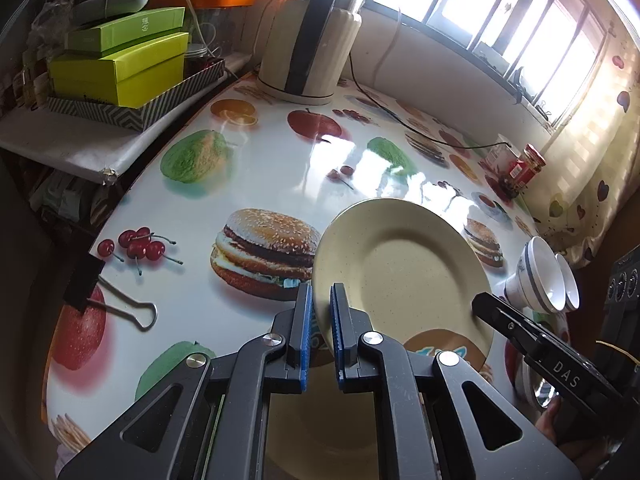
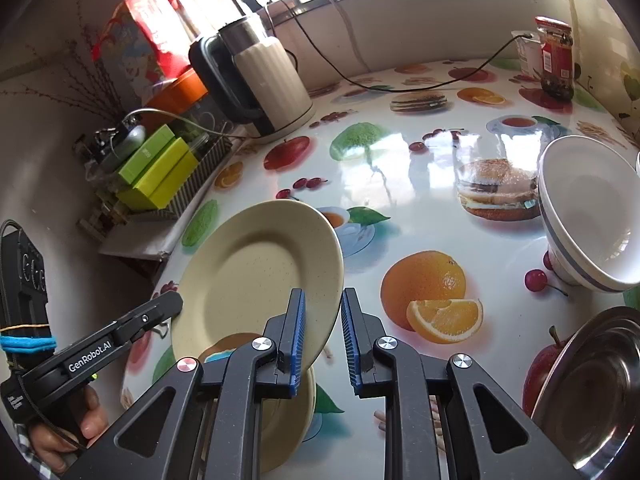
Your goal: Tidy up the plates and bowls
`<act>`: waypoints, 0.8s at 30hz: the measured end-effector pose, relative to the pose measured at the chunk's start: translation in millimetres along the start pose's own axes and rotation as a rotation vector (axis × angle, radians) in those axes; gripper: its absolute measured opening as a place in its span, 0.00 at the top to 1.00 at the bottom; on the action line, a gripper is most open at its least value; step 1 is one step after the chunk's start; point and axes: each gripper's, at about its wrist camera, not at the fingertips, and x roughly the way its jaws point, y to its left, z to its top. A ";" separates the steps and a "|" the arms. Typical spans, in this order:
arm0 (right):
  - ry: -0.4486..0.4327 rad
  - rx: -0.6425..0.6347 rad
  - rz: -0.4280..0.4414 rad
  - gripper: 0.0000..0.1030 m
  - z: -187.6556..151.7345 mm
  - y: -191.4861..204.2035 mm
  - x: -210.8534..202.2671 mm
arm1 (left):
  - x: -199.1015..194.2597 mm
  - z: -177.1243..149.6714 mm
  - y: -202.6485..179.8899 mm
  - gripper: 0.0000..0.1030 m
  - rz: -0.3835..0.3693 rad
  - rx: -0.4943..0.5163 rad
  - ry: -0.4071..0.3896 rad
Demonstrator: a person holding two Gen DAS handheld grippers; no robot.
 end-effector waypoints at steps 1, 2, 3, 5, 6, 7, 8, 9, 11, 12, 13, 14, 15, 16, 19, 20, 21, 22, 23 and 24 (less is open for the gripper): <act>0.000 -0.002 0.004 0.82 -1.5 1.0 -0.5 | -1.2 -1.6 1.2 0.91 0.001 -0.004 -0.001; 0.001 -0.004 0.007 0.82 -3.3 2.2 -1.0 | -3.1 -3.8 2.6 0.91 0.001 -0.006 -0.002; 0.002 -0.006 0.007 0.82 -5.0 3.5 -1.4 | -4.5 -5.5 3.5 0.91 0.002 -0.005 -0.004; 0.006 -0.013 0.010 0.82 -8.4 5.8 -1.9 | -6.0 -8.3 5.6 0.91 0.004 -0.009 -0.004; 0.007 -0.016 0.010 0.82 -10.0 6.9 -2.4 | -6.8 -10.0 7.1 0.91 0.003 -0.011 -0.004; 0.008 -0.019 0.012 0.82 -11.4 7.7 -2.8 | -7.6 -12.5 8.9 0.91 0.002 -0.017 -0.003; 0.011 -0.021 0.015 0.82 -12.9 8.2 -3.1 | -8.3 -14.4 10.4 0.91 0.003 -0.021 -0.002; 0.015 -0.022 0.015 0.82 -14.6 9.3 -2.8 | -9.0 -16.4 11.5 0.91 0.004 -0.023 -0.002; 0.022 -0.027 0.015 0.82 -17.7 11.4 -2.2 | -9.8 -20.9 14.1 0.91 0.007 -0.031 0.002; 0.024 -0.030 0.015 0.82 -19.4 12.2 -2.3 | -10.2 -22.9 15.0 0.91 0.007 -0.032 0.003; 0.026 -0.033 0.016 0.82 -20.8 12.8 -2.2 | -10.9 -24.7 16.7 0.91 0.007 -0.035 0.003; 0.029 -0.034 0.018 0.82 -22.4 13.4 -2.1 | -11.7 -26.5 18.0 0.91 0.006 -0.039 0.003; 0.030 -0.034 0.019 0.82 -23.8 13.7 -2.0 | -12.8 -28.2 18.8 0.91 0.006 -0.040 0.002; 0.032 -0.035 0.020 0.82 -25.6 13.8 -2.6 | -13.1 -30.1 19.7 0.91 0.007 -0.042 0.004; 0.036 -0.046 0.017 0.82 -30.1 16.4 -2.9 | -14.2 -35.0 21.1 0.91 0.012 -0.041 0.007; 0.038 -0.048 0.017 0.82 -31.6 17.1 -2.9 | -14.9 -36.5 21.7 0.91 0.014 -0.043 0.008; 0.040 -0.048 0.017 0.82 -32.9 17.5 -2.9 | -15.7 -37.7 22.2 0.91 0.014 -0.043 0.008; 0.040 -0.050 0.018 0.82 -34.1 18.1 -3.0 | -16.4 -39.1 23.2 0.91 0.014 -0.045 0.007; 0.042 -0.050 0.021 0.82 -34.7 18.1 -2.8 | -17.2 -40.4 24.2 0.91 0.015 -0.047 0.007; 0.044 -0.051 0.023 0.82 -35.7 18.5 -2.5 | -17.9 -41.7 25.1 0.91 0.016 -0.047 0.006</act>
